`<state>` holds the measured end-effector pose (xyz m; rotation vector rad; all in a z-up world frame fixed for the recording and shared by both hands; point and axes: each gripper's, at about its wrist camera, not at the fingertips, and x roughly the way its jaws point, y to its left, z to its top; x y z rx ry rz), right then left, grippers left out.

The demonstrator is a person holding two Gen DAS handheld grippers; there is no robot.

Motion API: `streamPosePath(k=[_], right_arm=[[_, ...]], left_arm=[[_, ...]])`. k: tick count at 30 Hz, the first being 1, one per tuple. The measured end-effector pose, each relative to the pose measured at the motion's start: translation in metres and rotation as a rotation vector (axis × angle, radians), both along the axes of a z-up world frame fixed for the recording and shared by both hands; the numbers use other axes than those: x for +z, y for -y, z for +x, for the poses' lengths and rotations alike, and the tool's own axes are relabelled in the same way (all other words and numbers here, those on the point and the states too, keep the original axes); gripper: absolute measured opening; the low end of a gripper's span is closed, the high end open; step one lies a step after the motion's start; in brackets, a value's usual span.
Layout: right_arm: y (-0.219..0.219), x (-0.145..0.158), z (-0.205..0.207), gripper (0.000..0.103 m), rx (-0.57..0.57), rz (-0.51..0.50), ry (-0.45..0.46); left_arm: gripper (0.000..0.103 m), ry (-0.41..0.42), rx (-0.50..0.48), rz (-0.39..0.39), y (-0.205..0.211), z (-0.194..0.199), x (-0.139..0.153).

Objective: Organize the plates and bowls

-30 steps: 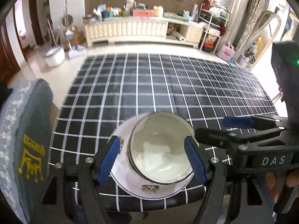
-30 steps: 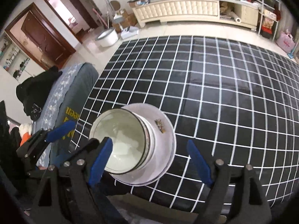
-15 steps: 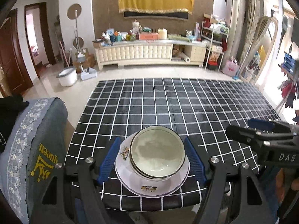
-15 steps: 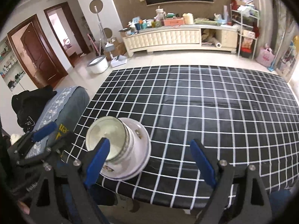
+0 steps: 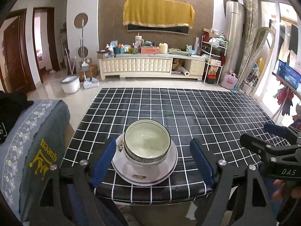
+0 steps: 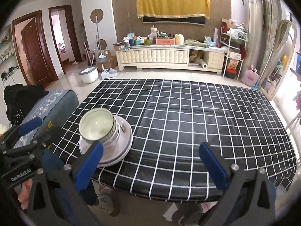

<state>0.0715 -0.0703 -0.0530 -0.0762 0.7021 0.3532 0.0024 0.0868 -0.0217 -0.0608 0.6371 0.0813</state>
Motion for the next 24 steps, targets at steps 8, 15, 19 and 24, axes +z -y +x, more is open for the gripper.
streamPosePath(k=[8, 15, 19, 24], right_arm=[[0.009, -0.005, -0.037, 0.103, -0.016, -0.018, 0.051], [0.015, -0.005, -0.059, 0.103, -0.019, -0.015, 0.084], [0.019, -0.005, -0.067, 0.103, -0.028, -0.009, 0.092], [0.02, -0.002, -0.072, 0.103, -0.032, -0.005, 0.104]], left_arm=[[0.091, 0.022, -0.003, -0.001, 0.013, -0.034, 0.002], [0.091, 0.017, -0.032, -0.009, 0.024, -0.055, -0.006], [0.091, 0.02, -0.039, -0.019, 0.026, -0.064, -0.006], [0.091, 0.035, -0.048, -0.001, 0.031, -0.072, -0.004]])
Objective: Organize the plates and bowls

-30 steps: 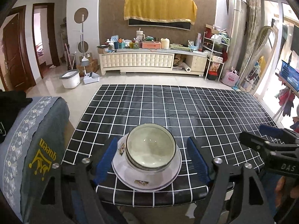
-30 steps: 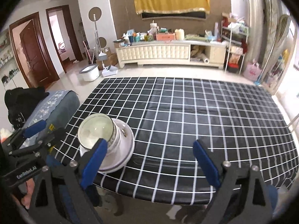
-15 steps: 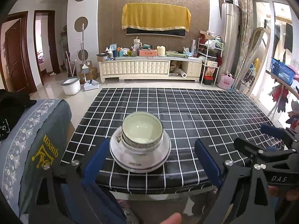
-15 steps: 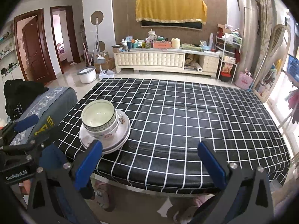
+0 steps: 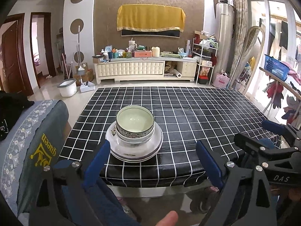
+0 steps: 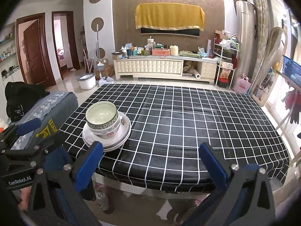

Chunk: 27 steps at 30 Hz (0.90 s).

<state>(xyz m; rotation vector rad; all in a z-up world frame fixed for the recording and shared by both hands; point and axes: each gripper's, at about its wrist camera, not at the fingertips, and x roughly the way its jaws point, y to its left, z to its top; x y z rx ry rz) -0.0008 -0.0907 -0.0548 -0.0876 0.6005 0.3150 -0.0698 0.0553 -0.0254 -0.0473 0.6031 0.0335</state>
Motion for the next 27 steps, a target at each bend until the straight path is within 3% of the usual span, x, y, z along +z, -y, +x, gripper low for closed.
streamPosePath(k=[27], right_arm=[[0.005, 0.003, -0.009, 0.103, 0.02, 0.021, -0.002]], left_arm=[[0.091, 0.005, 0.013, 0.025, 0.006, -0.011, 0.004]])
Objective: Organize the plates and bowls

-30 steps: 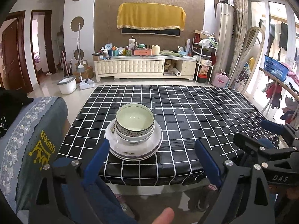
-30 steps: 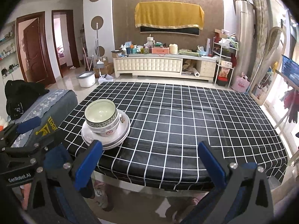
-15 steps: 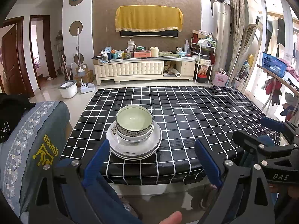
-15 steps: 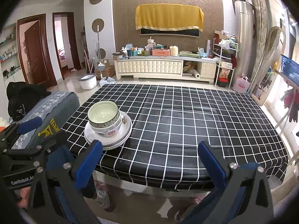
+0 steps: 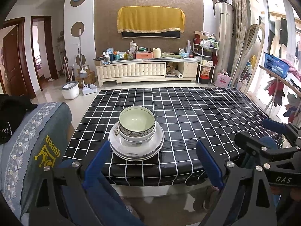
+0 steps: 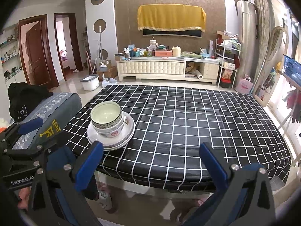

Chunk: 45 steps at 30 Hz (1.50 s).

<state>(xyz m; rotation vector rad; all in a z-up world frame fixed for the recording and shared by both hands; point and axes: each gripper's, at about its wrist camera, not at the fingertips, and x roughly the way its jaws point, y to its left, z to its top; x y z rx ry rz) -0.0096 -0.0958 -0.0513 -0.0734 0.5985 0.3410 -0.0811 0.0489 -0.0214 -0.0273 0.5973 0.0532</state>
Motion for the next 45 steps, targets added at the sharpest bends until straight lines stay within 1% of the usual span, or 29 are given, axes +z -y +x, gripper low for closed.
streamPosePath(k=[34, 38, 45], right_arm=[[0.0018, 0.0031, -0.0062, 0.103, 0.002, -0.003, 0.02], [0.0019, 0.0029, -0.0054, 0.103, 0.002, -0.002, 0.017], [0.0028, 0.0014, -0.0056, 0.103, -0.002, -0.002, 0.016]], left_arm=[[0.091, -0.002, -0.007, 0.013, 0.0037, -0.0043, 0.006], [0.091, 0.006, -0.011, 0.003, 0.0022, -0.0065, 0.0063], [0.091, -0.002, -0.006, 0.017, 0.0046, -0.0078, 0.005]])
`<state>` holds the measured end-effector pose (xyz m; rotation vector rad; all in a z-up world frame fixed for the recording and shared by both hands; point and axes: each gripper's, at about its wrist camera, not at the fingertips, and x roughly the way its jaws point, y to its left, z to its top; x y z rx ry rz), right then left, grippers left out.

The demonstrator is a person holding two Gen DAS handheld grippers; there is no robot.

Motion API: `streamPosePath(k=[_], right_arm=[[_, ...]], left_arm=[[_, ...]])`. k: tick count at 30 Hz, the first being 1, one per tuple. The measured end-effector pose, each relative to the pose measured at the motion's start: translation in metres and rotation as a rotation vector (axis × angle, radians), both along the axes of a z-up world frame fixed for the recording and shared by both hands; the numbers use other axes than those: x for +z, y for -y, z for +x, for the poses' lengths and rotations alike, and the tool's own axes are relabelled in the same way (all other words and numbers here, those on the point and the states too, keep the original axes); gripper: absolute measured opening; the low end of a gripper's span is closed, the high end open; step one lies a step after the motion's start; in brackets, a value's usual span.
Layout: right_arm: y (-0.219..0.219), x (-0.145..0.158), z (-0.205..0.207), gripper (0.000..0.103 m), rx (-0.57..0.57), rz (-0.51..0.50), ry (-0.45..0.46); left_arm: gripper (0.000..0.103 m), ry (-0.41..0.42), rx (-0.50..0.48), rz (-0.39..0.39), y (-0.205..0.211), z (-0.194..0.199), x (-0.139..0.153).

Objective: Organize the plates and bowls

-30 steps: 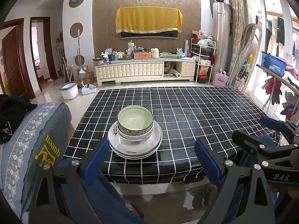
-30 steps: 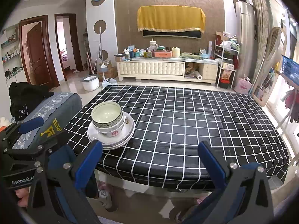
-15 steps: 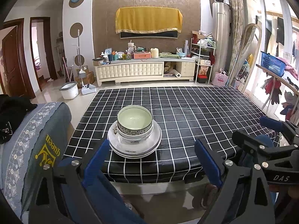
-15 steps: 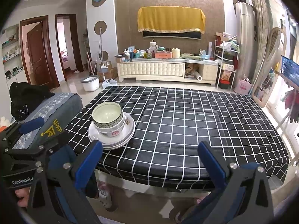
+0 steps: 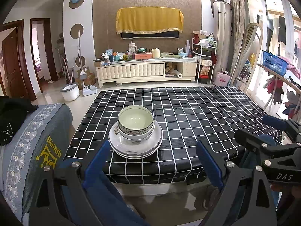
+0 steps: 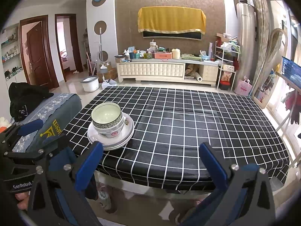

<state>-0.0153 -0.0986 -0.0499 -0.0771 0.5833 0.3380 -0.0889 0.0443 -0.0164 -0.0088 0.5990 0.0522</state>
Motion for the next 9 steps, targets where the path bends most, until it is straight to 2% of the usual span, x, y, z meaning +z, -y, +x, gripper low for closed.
streamPosePath(k=[9], right_arm=[[0.0024, -0.0022, -0.0016, 0.103, -0.007, -0.002, -0.003]], left_arm=[[0.091, -0.003, -0.001, 0.004, 0.0016, 0.0, -0.001]])
